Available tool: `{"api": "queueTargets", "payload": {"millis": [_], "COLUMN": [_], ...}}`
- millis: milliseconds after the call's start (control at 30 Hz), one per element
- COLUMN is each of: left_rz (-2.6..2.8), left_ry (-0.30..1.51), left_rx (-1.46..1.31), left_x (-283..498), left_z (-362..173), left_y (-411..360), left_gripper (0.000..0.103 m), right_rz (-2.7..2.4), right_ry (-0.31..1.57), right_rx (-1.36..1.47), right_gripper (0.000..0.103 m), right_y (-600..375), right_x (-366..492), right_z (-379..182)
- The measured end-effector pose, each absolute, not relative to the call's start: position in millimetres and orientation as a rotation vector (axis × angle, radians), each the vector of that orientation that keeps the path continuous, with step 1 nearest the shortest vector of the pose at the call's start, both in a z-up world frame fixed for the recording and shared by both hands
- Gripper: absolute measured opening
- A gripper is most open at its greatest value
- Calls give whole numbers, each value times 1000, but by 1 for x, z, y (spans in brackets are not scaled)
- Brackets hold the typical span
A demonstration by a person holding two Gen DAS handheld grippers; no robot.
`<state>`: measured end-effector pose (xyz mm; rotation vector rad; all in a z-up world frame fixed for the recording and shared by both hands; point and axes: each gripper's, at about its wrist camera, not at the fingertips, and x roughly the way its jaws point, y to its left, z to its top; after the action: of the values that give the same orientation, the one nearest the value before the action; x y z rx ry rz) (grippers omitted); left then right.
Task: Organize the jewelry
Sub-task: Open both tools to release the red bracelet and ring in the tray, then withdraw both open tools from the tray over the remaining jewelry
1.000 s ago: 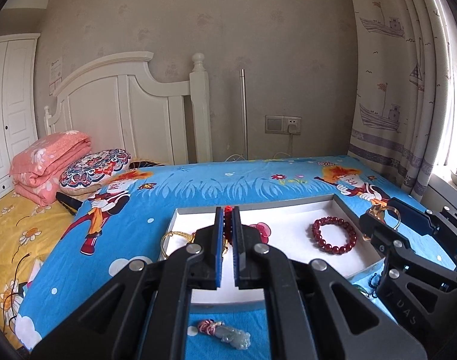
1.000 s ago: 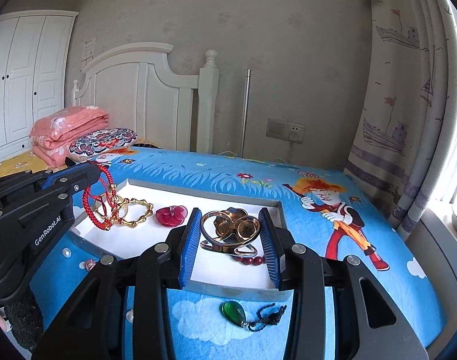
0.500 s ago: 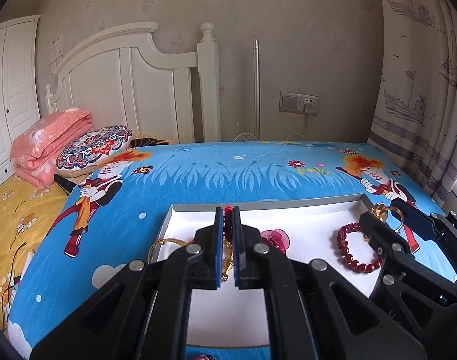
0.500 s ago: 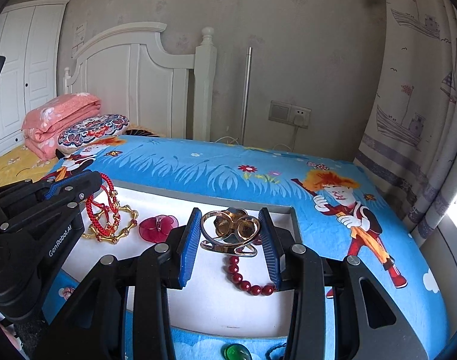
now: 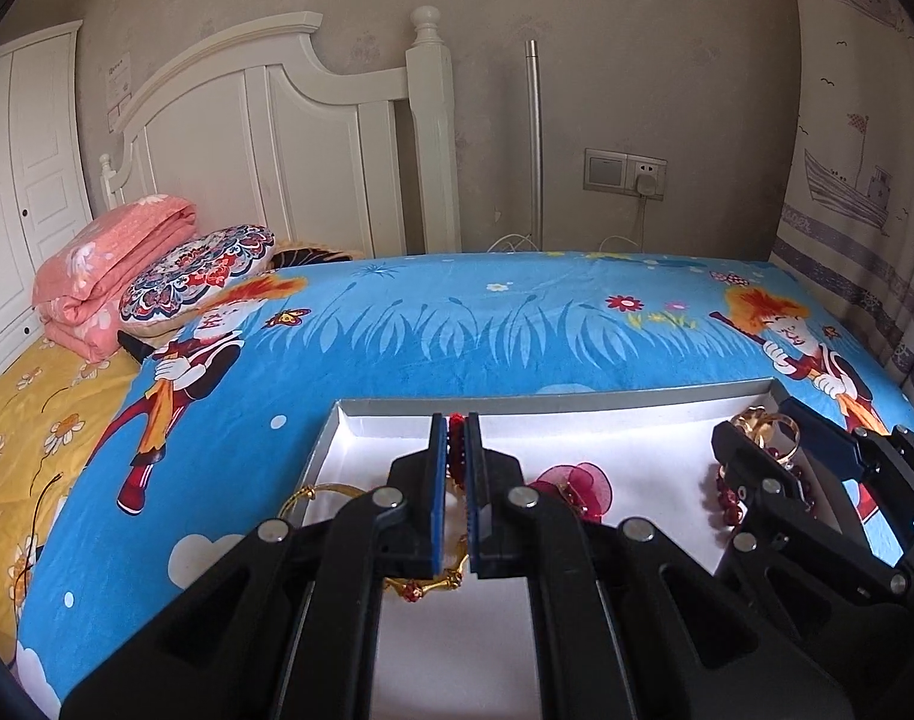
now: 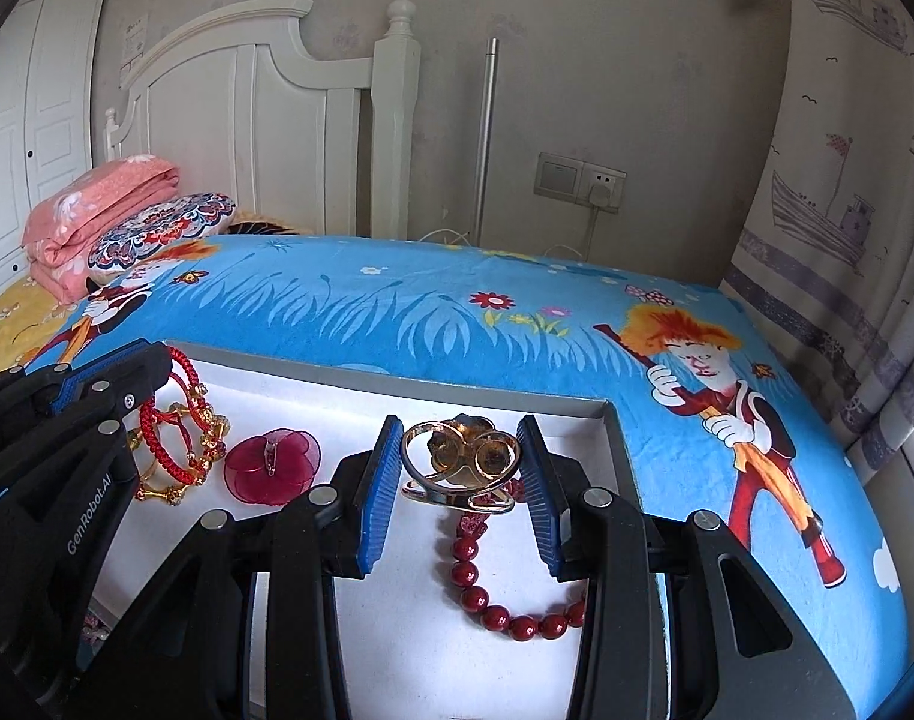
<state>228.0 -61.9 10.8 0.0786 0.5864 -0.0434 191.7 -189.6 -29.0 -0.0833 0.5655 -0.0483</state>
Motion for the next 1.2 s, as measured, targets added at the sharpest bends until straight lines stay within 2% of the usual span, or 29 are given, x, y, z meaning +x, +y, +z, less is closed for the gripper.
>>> {"api": "queueTargets", "payload": {"millis": [100,133,167,200,233,267,467,733,867,1200], "left_rz": [-44,-38,-34,-34,-31,-27,-29,-39,-32,-132], "left_ry": [620,630,639,643,642,640,676,796,879,884], "left_rx": [83,86,86,80,73,67,54,23,21,16], "left_x": [237,240,242,243,243,243,248,260,264,239], "left_z": [8,7,6,5,5,4,-3,-24,-37,-37], "left_y": [-61,-60,-59,-58,-56,-54,-47,-43,-42,-57], "left_gripper": [7,10,23,31,44,47,51,51,59,59], "right_rz": [-50,-50,-54,-50,-50,-51,-43,-22,-23,-13], "right_ry": [575,579,580,577,574,575,561,519,493,462], "right_rx": [-84,-83,-77,-64,-52,-47,-34,-13,-9,49], "right_gripper": [38,41,49,61,65,65,65,65,65,65], "right_y": [-189,-189,-190,-191,-192,-193,-194,-200,-206,-225], "right_x": [196,196,197,196,195,194,186,167,155,125], "right_z": [-29,-30,-30,-29,-29,-29,-26,-17,-14,-11]}}
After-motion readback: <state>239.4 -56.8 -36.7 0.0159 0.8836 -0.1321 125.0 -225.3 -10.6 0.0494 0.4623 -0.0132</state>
